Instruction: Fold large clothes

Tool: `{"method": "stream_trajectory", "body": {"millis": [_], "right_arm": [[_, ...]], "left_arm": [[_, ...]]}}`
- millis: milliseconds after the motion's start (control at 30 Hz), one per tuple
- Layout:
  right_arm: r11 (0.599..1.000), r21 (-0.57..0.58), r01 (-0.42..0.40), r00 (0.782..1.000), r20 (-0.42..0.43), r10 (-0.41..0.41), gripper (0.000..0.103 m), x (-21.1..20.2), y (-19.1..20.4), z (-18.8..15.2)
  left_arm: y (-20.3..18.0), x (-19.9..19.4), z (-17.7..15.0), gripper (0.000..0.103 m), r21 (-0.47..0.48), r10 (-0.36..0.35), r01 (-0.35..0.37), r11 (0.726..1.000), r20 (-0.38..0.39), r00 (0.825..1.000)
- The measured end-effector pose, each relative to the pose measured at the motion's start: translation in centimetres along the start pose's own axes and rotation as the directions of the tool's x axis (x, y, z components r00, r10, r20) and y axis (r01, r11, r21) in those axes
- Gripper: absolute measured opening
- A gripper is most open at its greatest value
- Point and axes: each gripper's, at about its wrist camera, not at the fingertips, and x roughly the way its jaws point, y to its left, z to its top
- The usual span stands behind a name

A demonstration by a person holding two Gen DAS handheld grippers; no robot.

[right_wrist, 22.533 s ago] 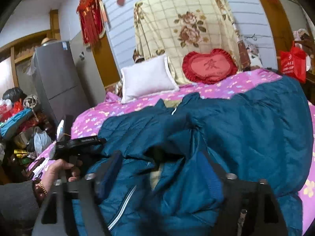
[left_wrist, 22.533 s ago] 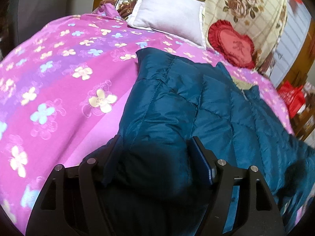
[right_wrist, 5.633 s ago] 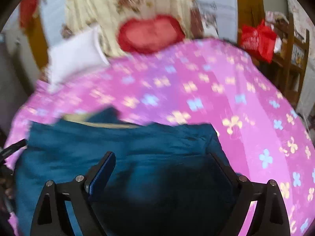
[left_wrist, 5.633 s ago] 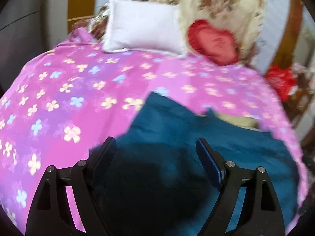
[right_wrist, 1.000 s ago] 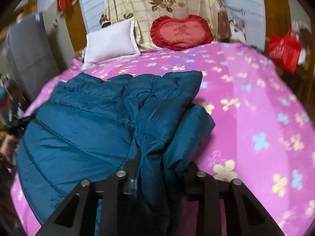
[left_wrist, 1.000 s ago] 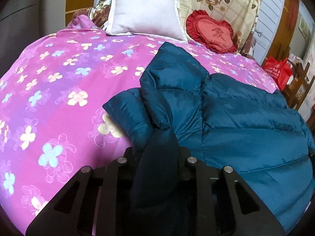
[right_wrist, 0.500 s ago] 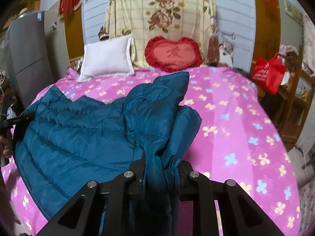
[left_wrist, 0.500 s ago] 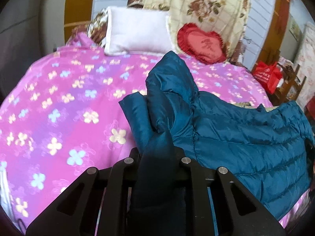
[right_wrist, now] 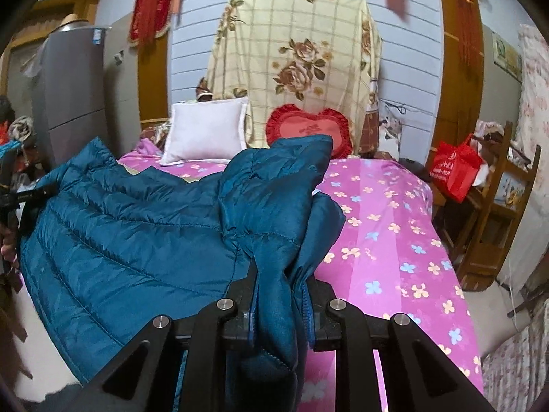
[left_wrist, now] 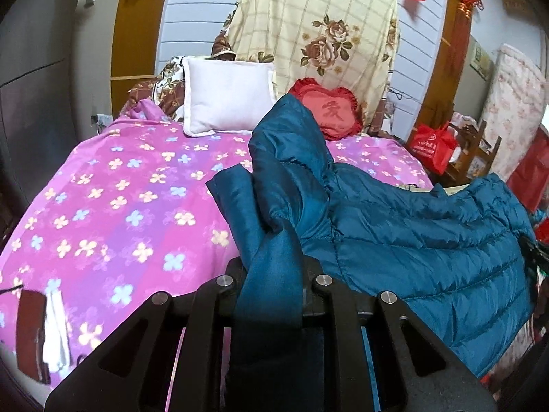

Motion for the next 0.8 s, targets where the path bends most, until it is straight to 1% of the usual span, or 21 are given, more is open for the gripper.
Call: {"method": "stream_trajectory", "body": {"millis": [67,167,267,333,400,433,500,533,567,633,700,733,800], "right_arm": [[1.000,-0.011,-0.007,1.000,0.002,0.007,0.019,-0.7,0.6,-1.0],[1.000,-0.018,-0.015,1.000,-0.009,0.015,0.019,-0.7,1.4,-3.2],[1.000,-0.019,-0.020,0.999,-0.042,0.019,0.019,1.0,1.7,-5.5],[1.000,-0.015,-0.021,0.997,-0.071,0.020,0.019,2.8,1.4,-7.0],[1.000,0.006,-0.018,0.994,-0.106,0.019,0.019,5.1,0.9,-8.5],[1.000,0.011,-0.013,0.990,-0.139,0.015,0.019,6.5,0.6,-9.3],[0.999,0.037,-0.027,0.981,-0.193,0.033,0.019,8.8,0.1,-10.9],[0.998,0.055,-0.037,0.977,-0.207,0.048,0.022,9.5,-0.3,-11.3],[0.996,0.076,-0.043,0.974,-0.220,0.059,0.022,9.9,-0.7,-11.7],[0.989,0.138,-0.054,0.966,-0.243,0.086,0.036,10.2,-1.5,-12.1],[0.980,0.191,-0.051,0.962,-0.255,0.100,0.043,9.7,-2.3,-12.1],[0.978,0.201,-0.047,0.963,-0.252,0.098,0.043,9.3,-2.5,-11.9],[0.975,0.222,-0.023,0.974,-0.214,0.072,0.043,7.3,-3.0,-11.1]], "left_arm": [[0.4,-0.8,-1.4,0.014,-0.005,-0.001,0.001,1.000,0.002,1.000],[0.9,-0.4,-3.3,0.014,-0.010,0.007,-0.007,1.000,-0.012,1.000],[1.3,1.6,-5.1,0.014,-0.017,0.016,-0.017,1.000,-0.044,0.999],[1.3,3.8,-6.4,0.014,-0.014,0.032,-0.033,0.999,-0.071,0.997],[1.1,6.1,-7.9,0.015,0.007,0.070,-0.069,0.998,-0.094,0.993],[1.3,7.2,-8.6,0.016,0.004,0.095,-0.095,0.995,-0.115,0.989],[2.2,9.0,-9.7,0.023,-0.038,0.103,-0.111,0.993,-0.165,0.981],[2.8,9.7,-10.3,0.032,-0.062,0.104,-0.117,0.991,-0.187,0.977],[3.4,10.0,-10.8,0.038,-0.084,0.102,-0.121,0.989,-0.199,0.975],[4.2,10.2,-11.3,0.041,-0.131,0.065,-0.093,0.987,-0.209,0.976],[4.8,9.9,-11.3,0.045,-0.171,0.034,-0.072,0.983,-0.216,0.976],[5.4,9.6,-11.1,0.046,-0.200,0.021,-0.065,0.978,-0.216,0.976],[6.0,8.5,-10.3,0.046,-0.240,0.022,-0.071,0.968,-0.199,0.980]]}}
